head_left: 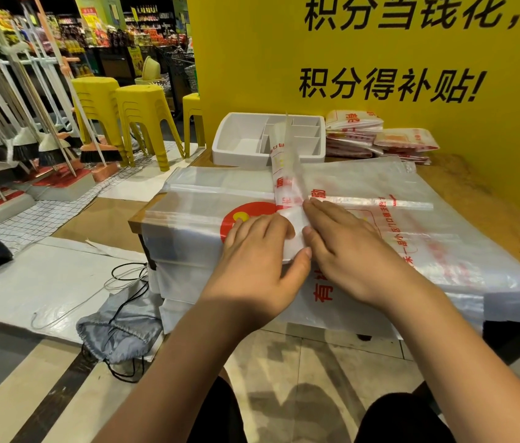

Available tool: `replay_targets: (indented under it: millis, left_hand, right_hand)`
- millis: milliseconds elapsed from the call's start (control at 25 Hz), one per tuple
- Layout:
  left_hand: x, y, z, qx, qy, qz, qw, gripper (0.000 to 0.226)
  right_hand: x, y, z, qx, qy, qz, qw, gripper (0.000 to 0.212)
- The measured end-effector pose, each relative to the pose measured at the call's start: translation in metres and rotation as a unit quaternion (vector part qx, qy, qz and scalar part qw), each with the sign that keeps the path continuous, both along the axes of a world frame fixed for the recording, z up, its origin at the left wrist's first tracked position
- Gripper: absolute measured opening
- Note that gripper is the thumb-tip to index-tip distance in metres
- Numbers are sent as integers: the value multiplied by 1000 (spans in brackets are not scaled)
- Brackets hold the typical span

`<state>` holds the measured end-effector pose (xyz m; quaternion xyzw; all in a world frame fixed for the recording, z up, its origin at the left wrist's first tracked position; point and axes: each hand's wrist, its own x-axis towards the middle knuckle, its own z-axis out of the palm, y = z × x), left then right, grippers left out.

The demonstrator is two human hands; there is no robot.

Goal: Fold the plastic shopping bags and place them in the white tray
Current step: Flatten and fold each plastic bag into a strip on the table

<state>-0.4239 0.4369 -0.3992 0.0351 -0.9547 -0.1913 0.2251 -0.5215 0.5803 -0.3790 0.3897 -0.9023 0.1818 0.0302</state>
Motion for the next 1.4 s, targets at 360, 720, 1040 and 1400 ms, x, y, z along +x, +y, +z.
replay_targets:
  millis: [360, 720, 1040, 1400]
  left_hand:
    - [-12, 40, 19, -15, -61, 106, 992, 47]
    - [-1, -35, 51, 26, -174, -64, 982, 38]
    - [-22, -37, 31, -88, -115, 32, 989, 44]
    - [-33, -10, 21, -79, -83, 86, 990, 46]
  right_hand:
    - [-19, 11, 9, -150, -66, 28, 986, 54]
    - [-32, 17, -7, -111, 90, 19, 990, 40]
    - [-40, 18, 12, -20, 104, 19, 994, 34]
    - [-61, 8, 16, -95, -9, -37, 995, 18]
